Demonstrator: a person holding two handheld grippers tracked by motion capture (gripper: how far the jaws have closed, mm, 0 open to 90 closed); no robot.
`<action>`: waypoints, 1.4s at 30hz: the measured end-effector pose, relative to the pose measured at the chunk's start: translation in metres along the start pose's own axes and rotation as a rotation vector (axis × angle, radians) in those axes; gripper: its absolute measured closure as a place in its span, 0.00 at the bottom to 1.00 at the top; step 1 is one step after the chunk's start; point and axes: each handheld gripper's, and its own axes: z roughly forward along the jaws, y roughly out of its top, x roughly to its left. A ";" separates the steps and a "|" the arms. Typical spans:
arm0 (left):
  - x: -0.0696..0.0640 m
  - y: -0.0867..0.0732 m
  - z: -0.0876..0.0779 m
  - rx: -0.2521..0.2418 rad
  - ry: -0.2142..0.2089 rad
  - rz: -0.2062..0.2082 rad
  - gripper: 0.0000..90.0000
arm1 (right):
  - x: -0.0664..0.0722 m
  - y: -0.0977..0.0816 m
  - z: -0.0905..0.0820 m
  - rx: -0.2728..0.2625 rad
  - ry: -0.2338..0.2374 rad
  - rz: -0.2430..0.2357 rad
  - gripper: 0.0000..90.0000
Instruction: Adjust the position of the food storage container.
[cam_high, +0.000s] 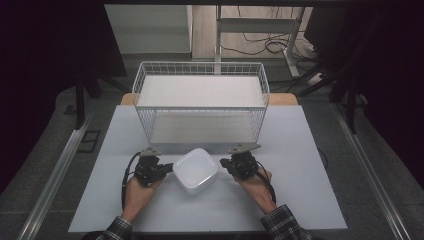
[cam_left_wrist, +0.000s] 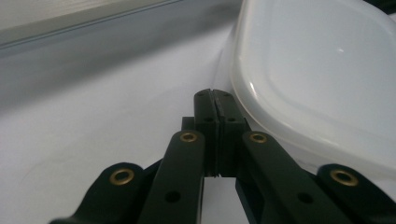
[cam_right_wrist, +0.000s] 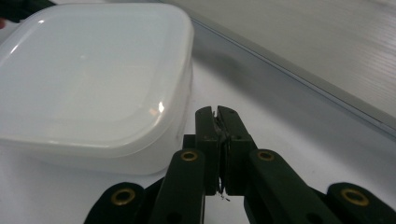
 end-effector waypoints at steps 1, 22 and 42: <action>-0.002 -0.003 -0.004 -0.001 -0.006 -0.006 1.00 | -0.001 0.000 0.001 0.001 0.004 0.007 0.97; -0.015 0.008 0.023 0.011 -0.095 0.009 1.00 | -0.012 -0.008 -0.004 0.041 0.051 0.068 0.97; -0.026 -0.006 -0.002 0.017 -0.105 0.073 0.68 | 0.003 -0.032 -0.045 0.000 -0.070 0.016 0.81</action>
